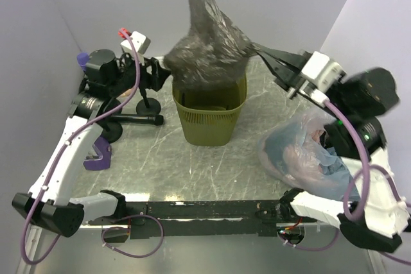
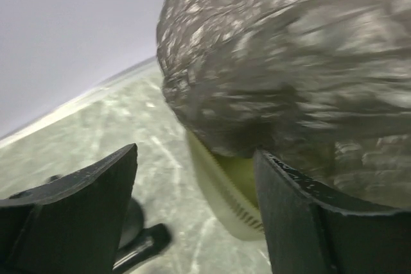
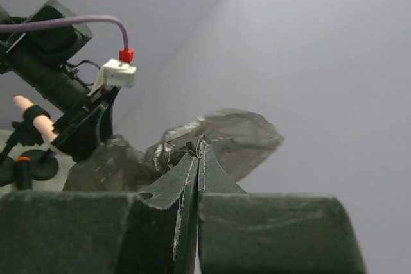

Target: Put the trash bags into the trash bin

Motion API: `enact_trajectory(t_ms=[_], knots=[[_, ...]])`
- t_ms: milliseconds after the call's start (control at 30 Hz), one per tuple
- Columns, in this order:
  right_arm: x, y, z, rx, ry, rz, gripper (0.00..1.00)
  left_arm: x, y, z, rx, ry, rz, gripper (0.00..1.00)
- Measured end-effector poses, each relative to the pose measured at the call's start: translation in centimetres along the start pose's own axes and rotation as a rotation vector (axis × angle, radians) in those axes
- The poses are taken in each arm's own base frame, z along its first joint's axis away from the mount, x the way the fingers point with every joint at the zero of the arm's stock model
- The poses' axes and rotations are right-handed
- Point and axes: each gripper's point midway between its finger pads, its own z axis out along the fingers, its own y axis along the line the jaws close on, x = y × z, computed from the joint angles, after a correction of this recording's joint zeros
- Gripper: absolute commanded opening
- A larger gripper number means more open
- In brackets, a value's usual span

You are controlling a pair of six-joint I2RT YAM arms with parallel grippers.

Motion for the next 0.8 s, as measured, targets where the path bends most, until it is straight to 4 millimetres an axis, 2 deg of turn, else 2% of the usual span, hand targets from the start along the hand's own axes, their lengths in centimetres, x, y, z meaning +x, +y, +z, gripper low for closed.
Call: enact_trajectory(t_ms=[67, 167, 300, 400, 500, 567, 667, 733, 800], knots=[[0.5, -0.1, -0.6, 0.022, 0.025, -0.007, 0.0, 0.7, -1.1, 0.8, 0.058, 0.021, -0.02, 0.72], [1.2, -0.5, -1.7, 0.069, 0.053, -0.013, 0.0, 1.8, -3.7, 2.0, 0.186, 0.049, -0.069, 0.69], [4.5, -0.6, -1.8, 0.104, 0.128, 0.018, 0.0, 2.9, -7.0, 3.4, 0.337, 0.076, -0.117, 0.68], [6.1, 0.1, -1.7, 0.09, 0.163, 0.062, 0.0, 3.7, -8.1, 4.1, 0.389, 0.107, -0.126, 0.77], [8.6, 2.6, -1.6, 0.005, 0.219, 0.125, 0.0, 3.5, -7.6, 4.1, 0.366, 0.125, -0.124, 0.8], [9.4, 4.1, -2.1, -0.043, 0.243, 0.155, 0.0, 2.0, -6.8, 3.6, 0.342, 0.111, -0.129, 0.79], [9.9, 6.1, -3.3, -0.098, 0.262, 0.184, 0.0, -1.8, -5.9, 2.6, 0.323, 0.044, -0.133, 0.79], [9.8, 7.3, -4.2, -0.126, 0.264, 0.194, 0.0, -4.5, -6.2, 1.5, 0.342, -0.007, -0.151, 0.78], [9.6, 8.3, -4.8, -0.16, 0.256, 0.199, 0.0, -6.3, -7.2, 0.6, 0.389, -0.034, -0.183, 0.79]])
